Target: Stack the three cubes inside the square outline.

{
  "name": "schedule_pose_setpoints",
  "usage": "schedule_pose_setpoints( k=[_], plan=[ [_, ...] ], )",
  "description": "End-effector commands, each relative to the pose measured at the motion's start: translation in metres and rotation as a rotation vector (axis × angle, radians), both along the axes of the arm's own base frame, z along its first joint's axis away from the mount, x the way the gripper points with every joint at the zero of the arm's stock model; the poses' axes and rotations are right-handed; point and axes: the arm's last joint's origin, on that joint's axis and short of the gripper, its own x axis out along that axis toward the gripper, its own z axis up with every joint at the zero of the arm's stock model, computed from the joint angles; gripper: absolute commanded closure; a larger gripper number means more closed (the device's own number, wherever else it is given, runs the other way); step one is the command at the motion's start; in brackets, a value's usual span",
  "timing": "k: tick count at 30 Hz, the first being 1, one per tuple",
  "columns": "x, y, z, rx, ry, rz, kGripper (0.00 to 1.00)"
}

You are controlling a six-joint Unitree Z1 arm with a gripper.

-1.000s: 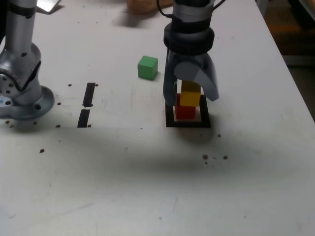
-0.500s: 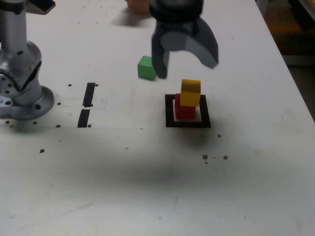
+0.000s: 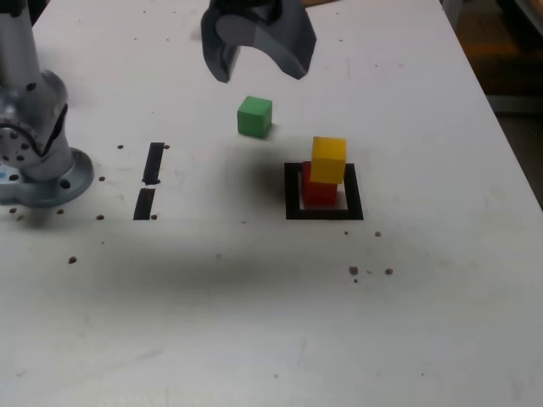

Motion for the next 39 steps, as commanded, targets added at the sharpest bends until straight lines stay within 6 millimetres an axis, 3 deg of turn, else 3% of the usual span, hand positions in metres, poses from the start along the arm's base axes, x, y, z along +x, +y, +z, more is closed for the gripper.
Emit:
schedule_pose_setpoints(
  k=[1,15,30,35,39],
  plan=[
    [0.000,0.007,-0.005,0.002,0.011,-0.013,0.00],
    [0.006,0.055,-0.064,-0.040,0.101,-0.040,0.02],
    [0.019,0.080,-0.104,-0.095,0.135,-0.008,0.09],
    [0.022,0.084,-0.112,-0.105,0.135,-0.001,0.15],
    [0.024,0.085,-0.117,-0.110,0.123,0.003,0.27]
  ],
)
